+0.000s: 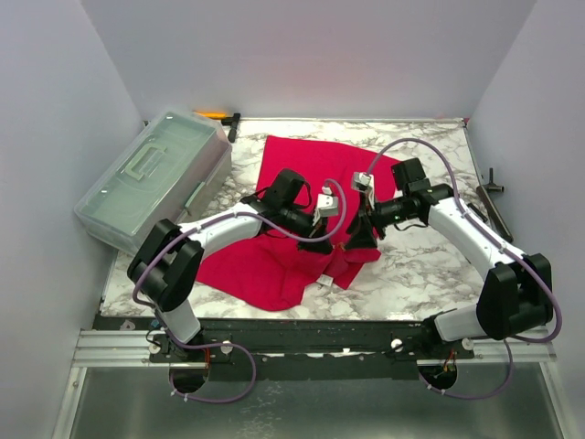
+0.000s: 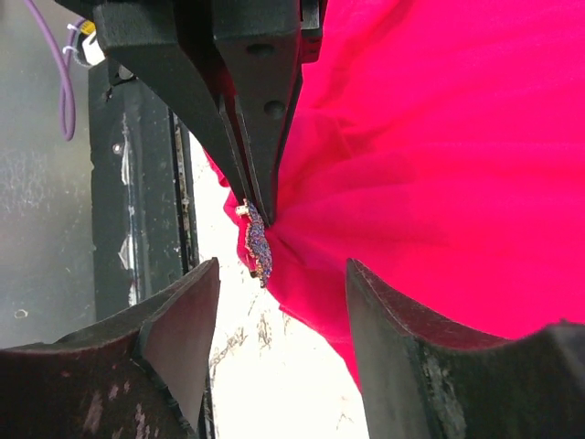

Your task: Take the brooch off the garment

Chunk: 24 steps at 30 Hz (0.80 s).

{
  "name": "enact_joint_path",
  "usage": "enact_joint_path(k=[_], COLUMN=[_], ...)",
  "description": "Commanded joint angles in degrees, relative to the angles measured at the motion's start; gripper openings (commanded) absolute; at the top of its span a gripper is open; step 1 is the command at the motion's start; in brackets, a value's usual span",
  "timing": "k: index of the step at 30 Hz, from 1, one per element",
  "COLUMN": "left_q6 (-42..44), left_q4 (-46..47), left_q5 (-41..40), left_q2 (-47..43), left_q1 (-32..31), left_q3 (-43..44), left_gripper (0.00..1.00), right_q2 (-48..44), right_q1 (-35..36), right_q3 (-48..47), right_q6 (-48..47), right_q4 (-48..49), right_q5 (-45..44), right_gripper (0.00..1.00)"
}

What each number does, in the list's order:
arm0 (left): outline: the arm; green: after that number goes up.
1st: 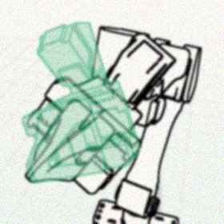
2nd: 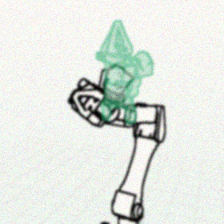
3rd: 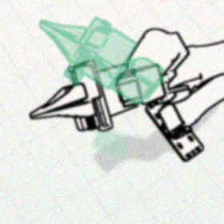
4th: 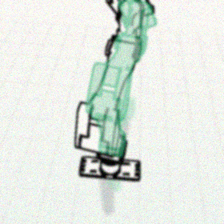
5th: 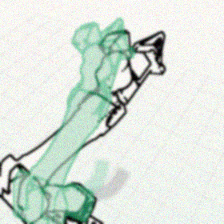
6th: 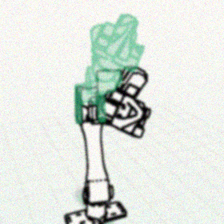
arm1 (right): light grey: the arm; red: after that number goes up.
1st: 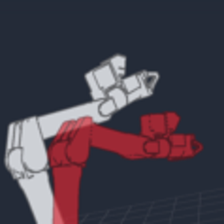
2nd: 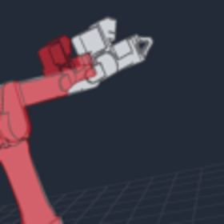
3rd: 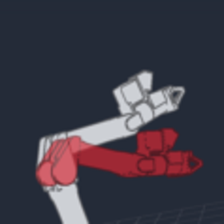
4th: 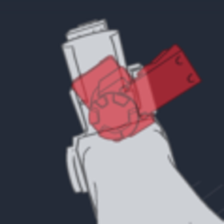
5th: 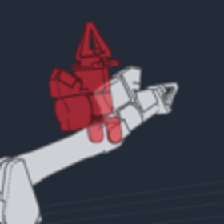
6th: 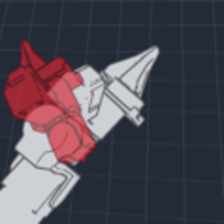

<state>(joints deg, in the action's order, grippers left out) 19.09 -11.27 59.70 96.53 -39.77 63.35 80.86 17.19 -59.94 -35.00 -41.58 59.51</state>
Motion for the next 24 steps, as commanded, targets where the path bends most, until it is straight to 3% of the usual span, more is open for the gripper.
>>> enact_joint_path(k=[1,10,14,19,21,22,24], left_q6=[1.7,1.0,1.0,1.1,1.0,0.5,-1.1], left_q4=[-2.1,-2.8,-3.0,-3.2,-3.3,-3.3,-3.3], left_q5=[0.7,1.3,1.3,1.5,0.9,0.9,0.6], left_q2=[1.0,2.1,2.2,2.4,2.3,2.3,2.3], left_q1=[-0.6,-0.7,-0.7,-0.7,-0.4,-0.1,1.1], left_q3=[2.0,3.3,3.4,3.6,3.6,3.7,4.0], left_gripper=[0.00,0.00,0.00,0.00,0.00,0.06,0.28], right_q2=[-0.8,-0.9,-0.5,-0.6,-1.1,-1.5,-2.8], right_q1=[0.2,2.5,3.6,3.7,3.7,3.7,3.7], right_q3=[0.3,2.9,3.9,4.6,5.1,5.5,6.7], right_q6=[-0.2,4.8,4.9,5.6,6.4,7.2,10.1], right_q4=[0.0,6.3,6.7,8.0,9.1,9.9,13.0], right_q5=[2.1,2.4,1.3,1.0,0.7,0.4,-0.9], right_gripper=[0.59,0.47,0.33,0.02,0.01,0.01,0.01])
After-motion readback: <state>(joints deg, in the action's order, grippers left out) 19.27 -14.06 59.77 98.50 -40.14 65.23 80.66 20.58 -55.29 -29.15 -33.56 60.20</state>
